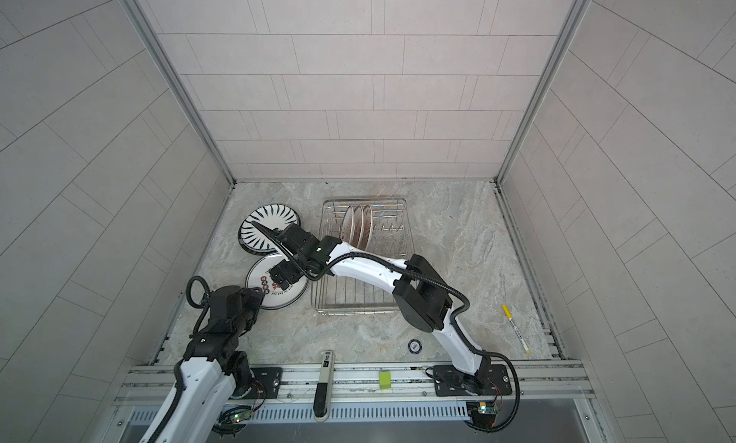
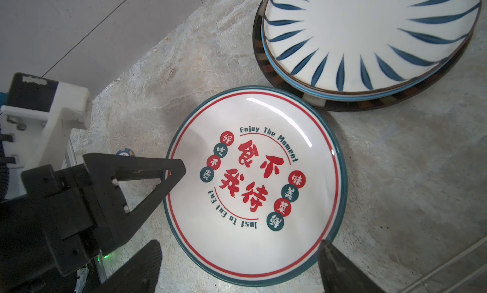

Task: Unload the plates from the dish rack
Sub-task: Place the plate on the plate, then pick up the plate from the dish rack.

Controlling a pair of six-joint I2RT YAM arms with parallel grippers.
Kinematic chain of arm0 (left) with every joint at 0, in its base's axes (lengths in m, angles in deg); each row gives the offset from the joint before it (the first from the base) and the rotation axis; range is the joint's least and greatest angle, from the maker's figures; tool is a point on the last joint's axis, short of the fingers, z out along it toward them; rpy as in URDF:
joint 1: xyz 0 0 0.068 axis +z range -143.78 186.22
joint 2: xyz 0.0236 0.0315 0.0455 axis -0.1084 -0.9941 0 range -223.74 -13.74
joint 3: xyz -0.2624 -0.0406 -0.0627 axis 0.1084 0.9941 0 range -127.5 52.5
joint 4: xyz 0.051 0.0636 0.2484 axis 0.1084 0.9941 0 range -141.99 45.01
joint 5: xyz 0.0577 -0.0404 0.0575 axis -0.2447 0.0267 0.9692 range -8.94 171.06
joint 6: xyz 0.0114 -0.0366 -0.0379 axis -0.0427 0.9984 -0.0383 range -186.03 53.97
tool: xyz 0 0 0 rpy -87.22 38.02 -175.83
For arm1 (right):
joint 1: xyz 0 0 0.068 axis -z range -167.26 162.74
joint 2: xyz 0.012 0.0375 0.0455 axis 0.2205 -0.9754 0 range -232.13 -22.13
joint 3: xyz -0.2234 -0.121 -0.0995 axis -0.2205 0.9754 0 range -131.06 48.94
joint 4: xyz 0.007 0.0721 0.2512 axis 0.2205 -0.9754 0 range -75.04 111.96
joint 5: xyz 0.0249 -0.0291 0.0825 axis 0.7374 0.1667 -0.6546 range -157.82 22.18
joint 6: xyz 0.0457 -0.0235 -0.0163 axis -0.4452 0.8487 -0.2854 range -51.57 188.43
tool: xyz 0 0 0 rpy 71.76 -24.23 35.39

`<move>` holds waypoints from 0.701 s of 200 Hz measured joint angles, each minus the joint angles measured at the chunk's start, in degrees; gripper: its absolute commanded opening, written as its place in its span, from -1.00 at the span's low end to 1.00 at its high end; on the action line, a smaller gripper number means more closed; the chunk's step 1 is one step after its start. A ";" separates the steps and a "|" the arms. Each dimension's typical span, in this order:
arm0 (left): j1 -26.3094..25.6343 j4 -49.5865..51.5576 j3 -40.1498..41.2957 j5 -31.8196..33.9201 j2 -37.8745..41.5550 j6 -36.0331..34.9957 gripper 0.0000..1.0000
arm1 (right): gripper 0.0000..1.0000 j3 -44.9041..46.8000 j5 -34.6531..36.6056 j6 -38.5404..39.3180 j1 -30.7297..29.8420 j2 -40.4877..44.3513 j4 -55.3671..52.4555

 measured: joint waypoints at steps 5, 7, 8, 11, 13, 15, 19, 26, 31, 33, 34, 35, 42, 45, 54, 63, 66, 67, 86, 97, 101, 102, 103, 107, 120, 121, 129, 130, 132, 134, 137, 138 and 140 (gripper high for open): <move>0.00 -0.35 0.00 0.11 0.15 0.24 0.50 | 0.88 0.00 0.02 0.00 0.00 0.00 0.00; 0.00 -0.39 -0.04 0.17 0.22 0.04 0.54 | 0.88 0.00 0.02 0.02 0.00 0.00 0.02; 0.00 -0.39 -0.04 0.24 0.24 0.17 0.56 | 0.88 0.00 0.04 0.00 0.00 0.00 0.02; 0.00 -0.59 -0.04 0.28 0.39 0.37 0.60 | 0.88 0.00 0.04 0.02 0.00 0.00 0.02; 0.00 -0.68 -0.04 0.26 0.46 0.11 0.61 | 0.88 0.00 0.07 0.02 -0.02 0.00 0.00; 0.00 -0.83 -0.04 0.39 0.57 0.33 0.64 | 0.88 0.00 0.13 0.02 -0.02 0.00 0.00; 0.00 -0.83 -0.07 0.42 0.72 0.26 0.69 | 0.88 0.00 0.22 0.02 -0.02 0.00 -0.02; 0.00 -0.72 -0.09 0.66 1.14 0.15 0.78 | 0.88 0.00 0.33 0.04 -0.02 0.00 -0.11; 0.00 -0.70 -0.09 0.87 1.46 0.39 0.82 | 0.88 0.00 0.48 0.04 -0.02 0.02 -0.20; 0.00 -0.55 -0.09 0.92 1.60 0.15 0.83 | 0.88 0.00 0.52 0.07 -0.02 0.02 -0.22; 0.00 -0.57 -0.09 0.96 1.64 0.22 0.83 | 0.88 0.00 0.57 0.07 -0.02 0.04 -0.24; 0.00 -0.59 -0.09 1.14 1.75 0.28 0.83 | 0.88 0.00 0.63 0.07 -0.02 0.04 -0.26; 0.00 -0.37 -0.11 1.51 2.21 0.28 0.84 | 0.88 0.00 0.90 0.11 -0.04 0.09 -0.35; 0.00 -0.24 -0.11 1.73 2.43 0.33 0.84 | 0.88 0.00 0.96 0.11 -0.07 0.11 -0.35; 0.00 0.39 -0.11 2.21 3.10 0.24 0.84 | 0.88 0.00 1.40 0.24 -0.09 0.37 -0.55; 0.00 1.14 -0.11 2.75 3.78 0.26 0.84 | 0.88 0.00 1.90 0.28 -0.15 0.76 -0.81; 0.00 1.42 -0.11 2.91 4.09 0.26 0.84 | 0.88 0.00 1.99 0.31 -0.17 0.92 -0.83; 0.00 1.49 -0.11 2.95 4.15 0.24 0.85 | 0.88 0.00 2.05 0.33 -0.20 0.98 -0.83; 0.00 3.13 -0.42 3.65 5.73 0.17 0.85 | 0.88 0.00 2.95 0.68 -0.28 2.16 -1.11; 0.00 3.87 -0.92 3.80 6.29 -0.04 0.85 | 0.88 0.00 3.56 0.87 -0.31 2.95 -1.11; 0.00 4.09 -1.16 3.85 6.47 -0.11 0.85 | 0.88 0.00 3.89 0.94 -0.31 3.28 -1.11; 0.00 4.15 -1.27 3.87 6.49 -0.15 0.85 | 0.88 0.00 3.91 0.98 -0.31 3.37 -1.14; 0.00 4.20 -1.33 3.87 6.51 -0.17 0.84 | 0.88 0.00 3.93 0.98 -0.31 3.39 -1.11; 0.00 4.35 -1.64 3.89 6.58 -0.26 0.83 | 0.88 0.00 4.22 1.14 -0.31 3.74 -1.14; 0.00 4.50 -2.69 3.91 6.60 -0.68 0.80 | 0.88 0.57 5.31 1.36 -0.31 5.14 -1.01; 0.00 4.52 -2.78 3.91 6.60 -0.70 0.80 | 0.88 0.70 5.38 1.36 -0.31 5.29 -0.98; 0.00 4.57 -3.43 3.89 6.51 -0.98 0.78 | 0.88 1.49 5.90 1.44 -0.28 6.32 -1.03; 0.00 4.57 -3.50 3.89 6.49 -1.03 0.78 | 0.88 1.64 5.90 1.46 -0.28 6.49 -1.03; 0.00 4.59 -3.69 3.93 6.43 -1.14 0.78 | 0.88 1.86 6.16 1.55 -0.28 6.88 -1.03; 0.00 4.57 -3.85 3.91 6.34 -1.11 0.78 | 0.88 2.14 6.40 1.55 -0.28 7.21 -1.03; 0.00 4.57 -4.09 3.89 6.25 -1.22 0.78 | 0.89 2.47 6.51 1.55 -0.28 7.58 -1.01; 0.00 4.57 -4.13 3.91 6.21 -1.22 0.78 | 0.89 2.62 6.64 1.57 -0.28 7.82 -1.03; 0.00 4.57 -4.33 3.91 6.10 -1.27 0.78 | 0.89 2.82 6.86 1.64 -0.28 8.09 -1.01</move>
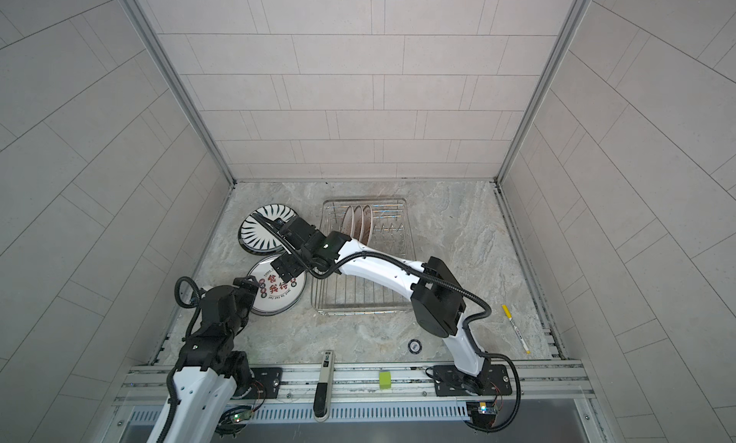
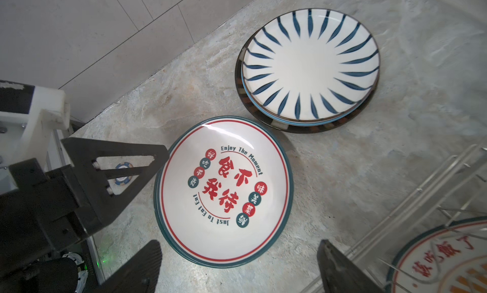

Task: Unload the plates from the dish rack
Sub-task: Pick up the plate from the dish rack.

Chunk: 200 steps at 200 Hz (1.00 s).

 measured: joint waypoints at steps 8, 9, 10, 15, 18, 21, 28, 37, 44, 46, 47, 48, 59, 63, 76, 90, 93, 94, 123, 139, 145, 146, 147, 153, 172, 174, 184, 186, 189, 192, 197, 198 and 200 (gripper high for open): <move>0.00 -0.15 -0.48 0.00 -0.50 -0.15 0.78 | 0.89 1.07 0.81 0.09 0.00 1.31 0.02; 0.00 -0.22 -0.55 -0.02 -0.59 -0.24 0.78 | 0.89 1.16 0.83 0.09 0.00 1.42 0.02; 0.00 -0.24 -0.59 -0.02 -0.63 -0.26 0.78 | 0.89 1.33 0.83 0.11 0.00 1.66 0.02; 0.00 -0.44 -0.76 0.00 -1.05 -0.35 0.80 | 0.89 2.05 1.46 0.15 0.00 2.45 0.20; 0.00 -0.52 -0.87 -0.04 -1.31 -0.44 0.82 | 0.89 2.56 1.77 0.17 0.00 2.99 0.31; 0.00 -0.70 -0.94 -0.07 -1.62 -0.61 0.84 | 0.89 2.99 2.19 0.17 0.00 3.52 0.42; 0.00 -1.40 -0.94 -0.26 -2.23 -1.03 0.91 | 0.89 4.04 3.02 0.22 0.00 4.74 0.68; 0.00 -2.32 -0.94 -0.79 -3.15 -1.57 0.98 | 0.91 5.57 4.26 0.22 0.00 6.27 1.36; 0.00 -3.21 -0.96 -1.16 -3.85 -2.19 1.00 | 0.92 6.95 5.51 0.20 0.00 7.74 1.75; 0.00 -3.50 -1.01 -1.31 -4.04 -2.34 1.00 | 0.92 7.19 5.77 0.20 0.00 8.00 1.81; 0.00 -3.56 -1.03 -1.42 -4.11 -2.43 1.00 | 0.93 7.45 6.14 0.20 0.00 8.33 1.88; 0.00 -3.67 -1.05 -1.60 -4.24 -2.60 1.00 | 0.93 7.58 6.29 0.17 0.00 8.48 1.90; 0.00 -5.22 -1.36 -2.51 -5.18 -3.43 1.00 | 0.96 9.38 8.61 0.07 0.04 10.64 2.25; 0.00 -5.92 -1.46 -2.93 -5.51 -3.82 1.00 | 0.97 9.88 9.53 -0.07 0.04 11.37 2.36; 0.00 -8.31 -1.92 -4.24 -6.51 -4.70 1.00 | 0.99 11.65 13.14 -0.42 0.20 13.94 2.60; -0.09 -11.85 -2.14 -5.99 -7.52 -5.99 1.00 | 0.99 13.27 16.70 -0.79 0.44 16.41 2.95; -0.13 -12.57 -2.16 -6.27 -7.76 -6.21 1.00 | 0.99 13.55 17.33 -0.79 0.48 16.92 2.97; -0.13 -12.72 -2.16 -6.34 -7.82 -6.29 1.00 | 0.99 13.68 17.77 -0.83 0.52 17.16 2.99; -1.64 -21.90 -2.23 -10.86 -12.07 -9.16 1.00 | 0.99 16.50 23.23 -1.90 2.19 21.62 3.78; -3.30 -27.41 -2.25 -13.14 -14.97 -10.49 1.00 | 0.99 16.79 24.83 -3.48 4.07 22.71 3.48; -4.17 -29.77 -2.25 -13.99 -16.26 -11.06 1.00 | 0.99 16.76 25.42 -4.24 4.98 22.88 3.32; -4.42 -30.36 -2.25 -14.27 -16.59 -11.17 1.00 | 0.99 16.79 25.51 -4.33 5.09 22.91 3.30; -4.57 -30.62 -2.25 -14.43 -16.76 -11.23 1.00 | 0.99 16.76 25.66 -4.55 5.33 22.91 3.21; -5.66 -33.09 -2.25 -15.21 -18.10 -11.85 1.00 | 0.99 16.76 26.16 -5.27 6.21 22.97 2.95; -9.51 -39.98 -2.27 -17.59 -21.68 -13.66 1.00 | 0.91 16.85 27.21 -7.58 9.01 22.97 1.62; -9.92 -40.74 -2.27 -17.86 -22.05 -13.97 1.00 | 0.90 16.85 27.36 -7.72 9.29 22.97 1.53; -11.72 -43.80 -2.27 -18.91 -23.76 -15.02 1.00 | 0.77 16.85 28.15 -8.46 10.29 22.97 0.98; -12.04 -44.50 -2.29 -19.19 -24.06 -15.26 1.00 | 0.74 16.85 28.35 -8.72 10.43 22.97 0.87; -12.48 -45.55 -2.32 -19.47 -24.70 -15.56 1.00 | 0.70 16.85 28.63 -8.70 10.60 22.97 0.72; -12.90 -46.45 -2.34 -19.93 -25.31 -15.91 1.00 | 0.63 16.85 28.87 -9.16 10.69 22.97 0.61; -13.55 -48.17 -2.36 -20.50 -26.47 -16.37 1.00 | 0.46 16.83 29.20 -9.20 10.75 22.97 0.37; -13.64 -48.30 -2.38 -20.59 -26.60 -16.41 1.00 | 0.43 16.83 29.24 -9.35 10.75 22.97 0.37; -13.86 -48.94 -2.45 -20.85 -27.10 -16.57 1.00 | 0.36 16.83 29.35 -9.33 10.75 22.97 0.28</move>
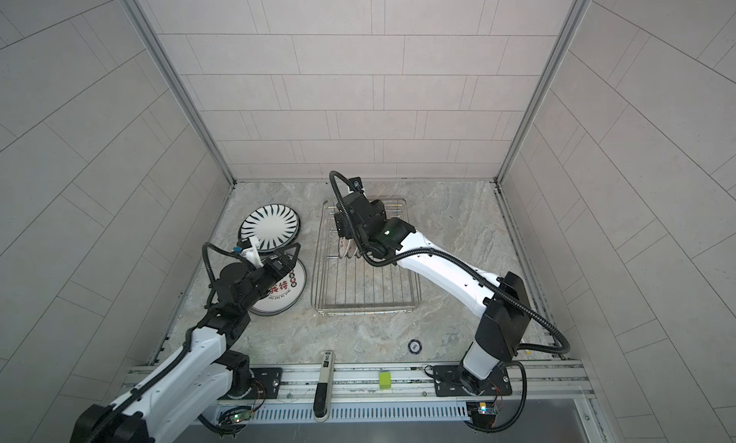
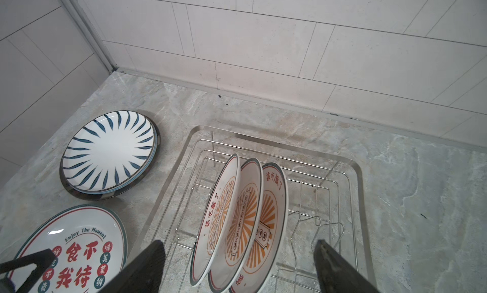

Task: Unload the plates from the dish rack
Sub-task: Pick up the plate from the dish rack.

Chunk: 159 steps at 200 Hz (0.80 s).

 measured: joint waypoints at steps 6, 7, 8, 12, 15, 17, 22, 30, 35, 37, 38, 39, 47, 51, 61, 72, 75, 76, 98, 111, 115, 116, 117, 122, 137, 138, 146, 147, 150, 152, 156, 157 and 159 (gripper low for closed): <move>-0.46 -1.42 -0.28 -0.79 -1.38 -0.42 1.00 | 0.27 -0.07 0.20 -0.20 -0.02 -0.07 -0.39; -0.50 -1.64 -0.33 -0.83 -1.57 -0.48 1.00 | 0.25 -0.09 0.26 0.07 -0.04 -0.09 -0.44; -0.52 -1.81 -0.35 -0.92 -1.75 -0.48 1.00 | 0.24 -0.13 0.35 0.26 -0.07 -0.13 -0.50; -0.70 -2.95 -0.59 -1.42 -2.62 -0.66 1.00 | 0.19 -0.44 0.50 -0.52 -0.13 -0.26 -0.87; -0.76 -3.67 -0.74 -1.73 -3.26 -0.81 1.00 | 0.16 -0.79 0.63 0.11 -0.17 -0.52 -1.29; -0.81 -4.31 -0.83 -1.92 -3.61 -0.85 1.00 | 0.14 -1.09 0.87 -0.24 -0.20 -0.66 -1.57; -0.94 -5.64 -1.09 -2.45 -4.50 -1.01 1.00 | 0.07 -1.79 1.07 -0.04 -0.26 -1.20 -2.03; -1.36 -7.48 -1.49 -3.13 -5.62 -1.31 1.00 | -0.01 -3.61 1.66 -0.33 -0.26 -2.38 -3.15; -1.62 -8.50 -1.73 -3.52 -6.23 -1.44 1.00 | -0.02 -4.90 2.08 -0.22 -0.26 -3.32 -3.85; -1.73 -8.87 -1.81 -3.61 -6.45 -1.53 1.00 | -0.02 -5.62 2.23 -0.50 -0.26 -3.74 -4.26; -1.75 -9.16 -1.88 -3.67 -6.58 -1.57 1.00 | -0.02 -6.08 2.40 -0.61 -0.26 -4.04 -4.48; -1.77 -9.27 -1.92 -3.69 -6.67 -1.60 1.00 | -0.02 -6.29 2.47 -0.70 -0.26 -4.22 -4.57; -2.16 -10.32 -2.32 -4.15 -7.41 -1.95 1.00 | -0.08 -8.76 2.97 -0.81 -0.26 -6.12 -5.66; -2.49 -10.80 -2.51 -4.31 -7.74 -2.12 1.00 | -0.11 -10.16 3.28 -0.98 -0.26 -7.21 -6.40; -3.15 -11.69 -2.86 -4.72 -8.44 -2.47 1.00 | -0.14 -13.00 3.93 -1.27 -0.26 -9.79 -7.91; -3.65 -12.44 -3.08 -4.98 -9.05 -2.82 1.00 | -0.19 -15.47 4.66 -1.57 -0.26 -12.22 -9.64; -3.74 -12.59 -3.10 -5.07 -9.20 -2.86 1.00 | -0.20 -16.15 4.94 -1.57 -0.26 -13.05 -10.16; -3.78 -12.68 -3.10 -5.11 -9.25 -2.86 1.00 | -0.20 -16.31 5.01 -1.66 -0.26 -13.20 -10.29; -4.57 -13.22 -3.10 -5.14 -9.66 -3.30 1.00 | -0.28 -18.97 6.38 -2.14 -0.26 -17.03 -13.25; -5.20 -13.35 -3.10 -5.14 -9.81 -3.63 1.00 | -0.29 -19.91 6.73 -2.38 -0.24 -18.47 -14.58; -5.38 -13.35 -3.10 -5.09 -9.88 -3.78 1.00 | -0.29 -20.11 6.73 -2.47 -0.24 -18.84 -14.95; -5.40 -13.35 -3.10 -5.03 -9.88 -3.78 1.00 | -0.29 -20.17 6.75 -2.49 -0.22 -18.95 -15.08; -5.49 -13.35 -3.10 -5.01 -9.88 -3.80 1.00 | -0.29 -20.20 6.78 -2.51 -0.22 -18.99 -15.15; -5.70 -13.35 -3.10 -5.01 -9.94 -3.91 1.00 | -0.30 -20.39 6.84 -2.64 -0.20 -19.26 -15.50; -6.56 -13.38 -3.10 -5.01 -10.10 -4.17 1.00 | -0.36 -20.98 6.36 -2.95 0.11 -19.96 -16.24; -6.58 -13.38 -3.10 -5.01 -10.12 -4.20 1.00 | -0.36 -21.03 6.34 -2.95 0.13 -19.98 -16.24; -6.88 -13.38 -3.10 -5.01 -10.23 -4.33 1.00 | -0.37 -21.40 6.10 -3.06 0.24 -20.31 -16.37; -6.91 -13.35 -3.10 -5.01 -10.23 -4.33 1.00 | -0.37 -21.42 6.08 -3.08 0.24 -20.35 -16.37; -6.95 -13.35 -3.10 -5.01 -10.25 -4.35 1.00 | -0.38 -21.57 6.03 -3.06 0.28 -20.46 -16.50; -6.95 -13.35 -3.10 -5.01 -10.27 -4.37 1.00 | -0.38 -21.68 6.03 -3.13 0.31 -20.52 -16.57; -7.04 -13.35 -3.10 -4.98 -10.29 -4.39 1.00 | -0.40 -21.88 5.99 -3.19 0.39 -20.72 -16.68; -7.10 -13.35 -3.10 -4.98 -10.29 -4.39 1.00 | -0.40 -21.92 5.97 -3.19 0.42 -20.76 -16.70; -7.17 -13.35 -3.10 -4.96 -10.29 -4.39 1.00 | -0.41 -22.01 5.99 -3.26 0.44 -20.83 -16.74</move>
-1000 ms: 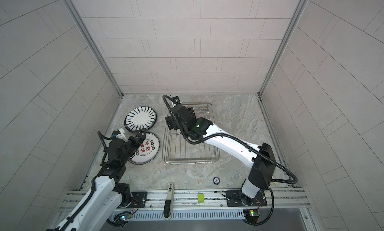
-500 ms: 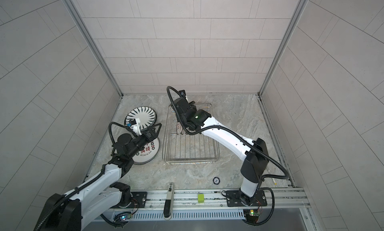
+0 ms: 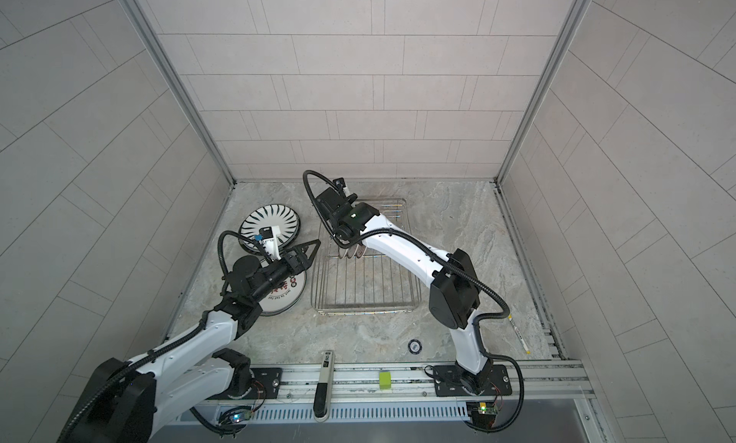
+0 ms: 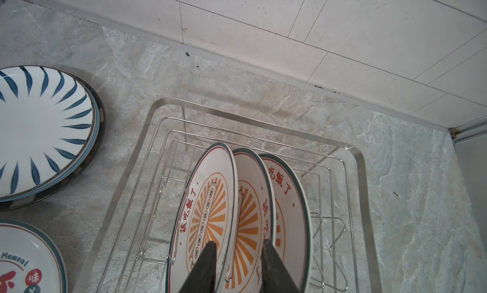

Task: Unload the plates from the dish rack
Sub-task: Pick up the plate from the dish rack.

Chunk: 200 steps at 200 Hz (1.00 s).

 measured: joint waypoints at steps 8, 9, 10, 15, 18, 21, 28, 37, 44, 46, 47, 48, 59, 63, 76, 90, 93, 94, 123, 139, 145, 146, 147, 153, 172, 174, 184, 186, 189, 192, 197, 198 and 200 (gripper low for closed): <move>-0.04 -0.02 0.00 0.07 0.00 -0.07 1.00 | -0.43 -0.35 -0.13 -0.11 0.09 -0.33 -0.07; -0.07 -0.02 0.00 0.07 0.00 -0.09 1.00 | -0.43 -0.37 -0.15 -0.11 0.09 -0.37 -0.09; -0.07 -0.02 0.00 0.07 0.00 -0.09 1.00 | -0.43 -0.37 -0.17 -0.09 0.11 -0.42 -0.11; -0.11 -0.02 0.00 0.13 0.00 -0.15 1.00 | -0.44 -0.57 -0.20 -0.17 0.13 -0.66 -0.24; -0.13 -0.04 0.00 0.20 0.00 -0.15 1.00 | -0.44 -0.68 -0.20 -0.24 0.13 -0.81 -0.35; -0.17 -0.04 0.00 0.24 0.00 -0.20 1.00 | -0.44 -0.83 -0.17 -0.28 0.15 -0.96 -0.44; -0.31 -0.07 0.00 0.33 0.00 -0.22 1.00 | -0.45 -1.20 -0.13 -0.48 0.24 -1.36 -0.68; -0.37 -0.09 0.00 0.48 0.00 -0.37 1.00 | -0.47 -1.66 -0.02 -0.68 0.39 -1.99 -0.94; -0.37 -0.11 0.00 0.59 0.00 -0.42 1.00 | -0.49 -1.86 -0.04 -0.81 0.50 -2.38 -0.96; -0.37 -0.13 0.00 0.63 0.00 -0.42 1.00 | -0.49 -1.88 -0.02 -0.92 0.50 -2.51 -0.98; -0.37 -0.13 0.00 0.63 0.00 -0.42 1.00 | -0.49 -1.90 -0.04 -0.90 0.50 -2.56 -0.98; -0.37 -0.13 0.00 0.66 0.00 -0.42 1.00 | -0.49 -1.97 -0.07 -0.90 0.52 -2.67 -1.05; -0.37 -0.13 0.00 0.85 0.00 -0.42 1.00 | -0.50 -2.49 -0.09 -1.11 0.61 -3.54 -1.33; -0.37 -0.15 0.00 0.90 0.00 -0.42 1.00 | -0.50 -2.80 -0.11 -1.14 0.68 -3.96 -1.46; -0.37 -0.15 0.00 1.07 0.00 -0.42 1.00 | -0.51 -3.61 -0.22 -1.33 0.83 -5.33 -1.64; -0.37 -0.15 0.00 1.18 0.00 -0.44 1.00 | -0.51 -4.00 -0.46 -1.55 0.87 -6.71 -1.70; -0.37 -0.15 0.00 1.20 0.00 -0.44 1.00 | -0.52 -4.02 -0.48 -1.57 0.87 -6.91 -1.70; -0.37 -0.15 0.00 1.20 0.00 -0.44 1.00 | -0.52 -4.02 -0.57 -1.57 0.87 -7.04 -1.73; -0.37 -0.15 0.02 1.53 0.00 -0.44 1.00 | -0.57 -5.18 -1.03 -1.99 1.09 -9.33 -2.23; -0.37 -0.15 0.02 1.75 0.00 -0.42 1.00 | -0.61 -5.79 -0.98 -2.43 1.16 -10.14 -2.49; -0.37 -0.15 0.02 1.84 0.00 -0.42 1.00 | -0.63 -6.16 -1.01 -2.62 1.20 -10.36 -2.67; -0.37 -0.15 0.02 1.86 0.00 -0.42 1.00 | -0.63 -6.23 -1.03 -2.60 1.22 -10.43 -2.69; -0.37 -0.15 0.02 1.86 0.00 -0.42 1.00 | -0.63 -6.29 -1.03 -2.60 1.22 -10.47 -2.71; -0.37 -0.17 0.04 1.95 0.00 -0.42 1.00 | -0.67 -6.69 -1.01 -2.93 1.25 -10.60 -2.93; -0.37 -0.31 0.26 2.25 0.04 -0.42 1.00 | -0.72 -7.21 -0.98 -3.74 1.22 -10.64 -3.08; -0.37 -0.31 0.28 2.27 0.04 -0.42 1.00 | -0.74 -7.26 -0.92 -3.69 1.22 -10.64 -3.10; -0.37 -0.31 0.37 2.47 0.04 -0.39 1.00 | -0.75 -7.45 -0.74 -4.13 1.18 -10.64 -3.15; -0.37 -0.31 0.39 2.49 0.04 -0.39 1.00 | -0.76 -7.52 -0.74 -4.31 1.18 -10.64 -3.13; -0.37 -0.33 0.42 2.54 0.04 -0.39 1.00 | -0.76 -7.61 -0.74 -4.28 1.18 -10.64 -3.13; -0.37 -0.35 0.46 2.60 0.04 -0.39 1.00 | -0.78 -7.74 -0.76 -4.33 1.18 -10.64 -3.15; -0.37 -0.35 0.50 2.64 0.04 -0.39 1.00 | -0.78 -7.91 -0.76 -4.33 1.16 -10.64 -3.17; -0.37 -0.33 0.50 2.67 0.04 -0.39 1.00 | -0.78 -7.98 -0.76 -4.33 1.11 -10.64 -3.17; -0.39 -0.31 0.50 2.69 0.04 -0.39 1.00 | -0.78 -8.04 -0.74 -4.28 1.09 -10.64 -3.23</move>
